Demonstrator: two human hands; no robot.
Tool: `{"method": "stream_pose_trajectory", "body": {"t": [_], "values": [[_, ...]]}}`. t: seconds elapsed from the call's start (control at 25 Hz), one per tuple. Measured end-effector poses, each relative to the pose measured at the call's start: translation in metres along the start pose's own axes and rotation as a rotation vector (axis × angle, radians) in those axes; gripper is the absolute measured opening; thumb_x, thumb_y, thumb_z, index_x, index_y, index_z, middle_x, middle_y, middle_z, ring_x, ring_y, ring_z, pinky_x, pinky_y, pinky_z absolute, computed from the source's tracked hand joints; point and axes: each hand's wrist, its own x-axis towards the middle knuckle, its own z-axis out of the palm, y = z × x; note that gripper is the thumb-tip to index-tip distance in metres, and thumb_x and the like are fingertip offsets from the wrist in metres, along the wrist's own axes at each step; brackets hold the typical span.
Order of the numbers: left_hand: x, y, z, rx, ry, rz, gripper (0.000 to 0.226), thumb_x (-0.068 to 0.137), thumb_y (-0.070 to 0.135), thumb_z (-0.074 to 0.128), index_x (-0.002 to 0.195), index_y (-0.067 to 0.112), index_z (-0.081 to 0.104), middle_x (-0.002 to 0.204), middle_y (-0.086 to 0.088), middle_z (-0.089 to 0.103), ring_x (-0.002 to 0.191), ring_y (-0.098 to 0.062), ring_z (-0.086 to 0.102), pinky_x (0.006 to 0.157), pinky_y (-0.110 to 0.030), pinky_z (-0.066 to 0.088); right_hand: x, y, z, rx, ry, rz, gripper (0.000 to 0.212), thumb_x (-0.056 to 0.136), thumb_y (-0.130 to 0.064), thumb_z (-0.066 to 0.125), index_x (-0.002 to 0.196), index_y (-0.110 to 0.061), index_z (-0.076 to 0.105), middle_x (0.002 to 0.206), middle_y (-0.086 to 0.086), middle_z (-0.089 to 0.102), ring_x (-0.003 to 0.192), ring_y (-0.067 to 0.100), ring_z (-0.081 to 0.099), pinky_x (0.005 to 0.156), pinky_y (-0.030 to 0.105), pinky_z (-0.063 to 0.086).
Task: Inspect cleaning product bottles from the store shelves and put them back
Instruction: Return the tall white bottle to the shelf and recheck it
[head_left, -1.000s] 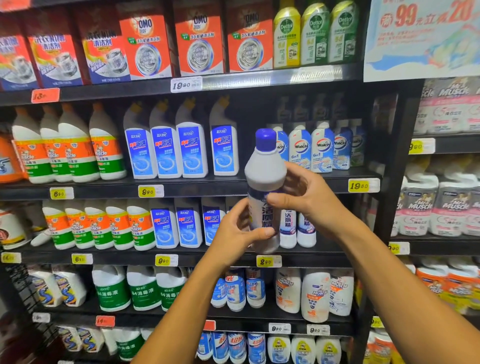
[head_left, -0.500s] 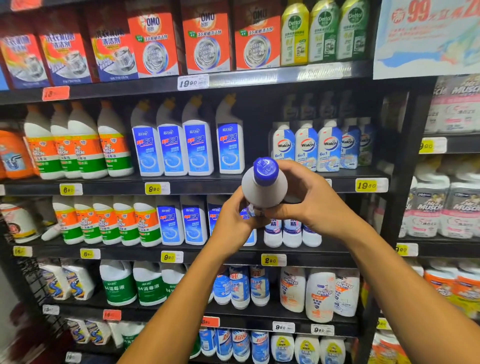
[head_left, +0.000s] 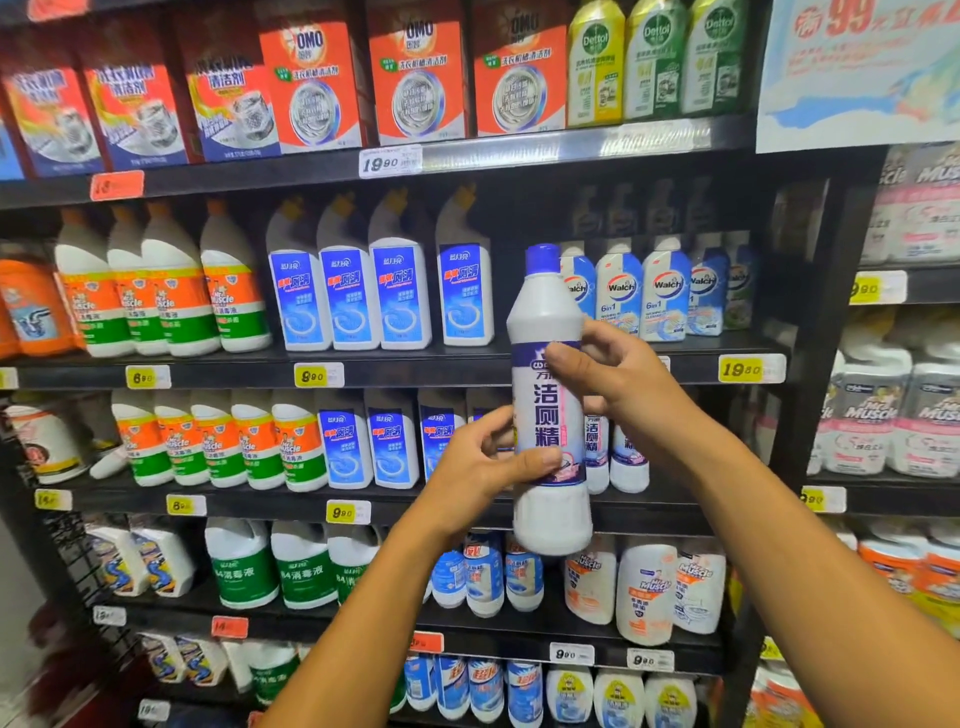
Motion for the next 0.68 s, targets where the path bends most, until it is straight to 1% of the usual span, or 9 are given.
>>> {"method": "stream_pose_trajectory", "body": {"t": [0.12, 0.2, 0.24, 0.32, 0.36, 0.4, 0.44, 0.56, 0.68], "values": [[0.0, 0.004, 0.005, -0.034, 0.014, -0.047, 0.045, 0.071, 0.028, 0.079, 0.113, 0.014, 0.068, 0.103, -0.003, 0.077, 0.091, -0.012, 0.073, 0.069, -0.02, 0.055, 0.004, 0.002, -0.001, 0.012, 0.024, 0.038, 0.051, 0.077, -0.045, 0.072, 0.121, -0.024, 0.057, 0.099, -0.001, 0.077, 0.088, 0.018, 0.075, 0.07, 0.028, 0.061], [0.001, 0.009, 0.009, -0.041, 0.032, -0.079, 0.04, 0.075, 0.027, 0.077, 0.112, 0.012, 0.069, 0.101, -0.005, 0.077, 0.087, -0.012, 0.073, 0.068, -0.021, 0.055, 0.008, 0.001, -0.002, 0.016, 0.033, 0.069, 0.053, 0.08, -0.048, 0.072, 0.128, -0.035, 0.053, 0.1, -0.001, 0.077, 0.088, 0.02, 0.075, 0.071, 0.03, 0.061], [0.001, 0.013, 0.012, -0.051, 0.05, -0.097, 0.04, 0.075, 0.029, 0.076, 0.111, 0.013, 0.07, 0.1, -0.005, 0.077, 0.084, -0.012, 0.072, 0.067, -0.022, 0.055, 0.01, 0.001, -0.003, 0.022, 0.042, 0.089, 0.053, 0.083, -0.047, 0.071, 0.131, -0.039, 0.051, 0.102, 0.0, 0.077, 0.09, 0.023, 0.075, 0.073, 0.034, 0.062], [0.004, 0.023, 0.017, -0.089, 0.112, -0.131, 0.041, 0.072, 0.038, 0.077, 0.106, 0.016, 0.071, 0.097, -0.004, 0.077, 0.08, -0.014, 0.072, 0.067, -0.03, 0.058, 0.016, 0.0, -0.003, 0.037, 0.076, 0.127, 0.048, 0.087, -0.046, 0.07, 0.131, -0.034, 0.055, 0.105, 0.004, 0.076, 0.095, 0.029, 0.074, 0.08, 0.043, 0.061], [0.007, 0.028, 0.019, -0.113, 0.144, -0.148, 0.043, 0.07, 0.042, 0.078, 0.105, 0.017, 0.071, 0.099, -0.006, 0.077, 0.082, -0.017, 0.072, 0.074, -0.038, 0.06, 0.02, -0.001, -0.002, 0.038, 0.105, 0.149, 0.044, 0.088, -0.047, 0.069, 0.127, -0.028, 0.06, 0.105, 0.006, 0.076, 0.098, 0.032, 0.073, 0.083, 0.047, 0.06], [0.011, 0.034, 0.02, -0.132, 0.172, -0.169, 0.048, 0.069, 0.045, 0.078, 0.106, 0.015, 0.071, 0.101, -0.009, 0.076, 0.087, -0.023, 0.072, 0.083, -0.048, 0.058, 0.022, -0.003, -0.001, 0.037, 0.139, 0.179, 0.042, 0.088, -0.048, 0.069, 0.121, -0.023, 0.064, 0.105, 0.009, 0.076, 0.1, 0.034, 0.072, 0.086, 0.05, 0.059], [0.015, 0.04, 0.021, -0.145, 0.187, -0.193, 0.055, 0.069, 0.047, 0.078, 0.11, 0.012, 0.069, 0.105, -0.012, 0.075, 0.094, -0.028, 0.071, 0.09, -0.053, 0.054, 0.025, -0.005, 0.0, 0.041, 0.17, 0.219, 0.041, 0.088, -0.049, 0.069, 0.117, -0.02, 0.067, 0.104, 0.011, 0.076, 0.102, 0.035, 0.071, 0.089, 0.053, 0.057], [0.022, 0.05, 0.021, -0.173, 0.169, -0.259, 0.066, 0.071, 0.05, 0.076, 0.118, 0.006, 0.066, 0.109, -0.017, 0.073, 0.108, -0.037, 0.068, 0.099, -0.059, 0.049, 0.027, -0.005, 0.003, 0.068, 0.202, 0.317, 0.045, 0.088, -0.049, 0.069, 0.116, -0.013, 0.068, 0.106, 0.016, 0.075, 0.103, 0.035, 0.071, 0.092, 0.056, 0.054], [0.023, 0.05, 0.021, -0.227, 0.146, -0.293, 0.068, 0.069, 0.051, 0.079, 0.119, 0.005, 0.066, 0.111, -0.02, 0.072, 0.113, -0.04, 0.064, 0.1, -0.06, 0.047, 0.027, -0.004, 0.004, 0.068, 0.23, 0.356, 0.047, 0.085, -0.049, 0.071, 0.115, -0.012, 0.069, 0.104, 0.017, 0.075, 0.101, 0.034, 0.072, 0.091, 0.055, 0.056]]}}
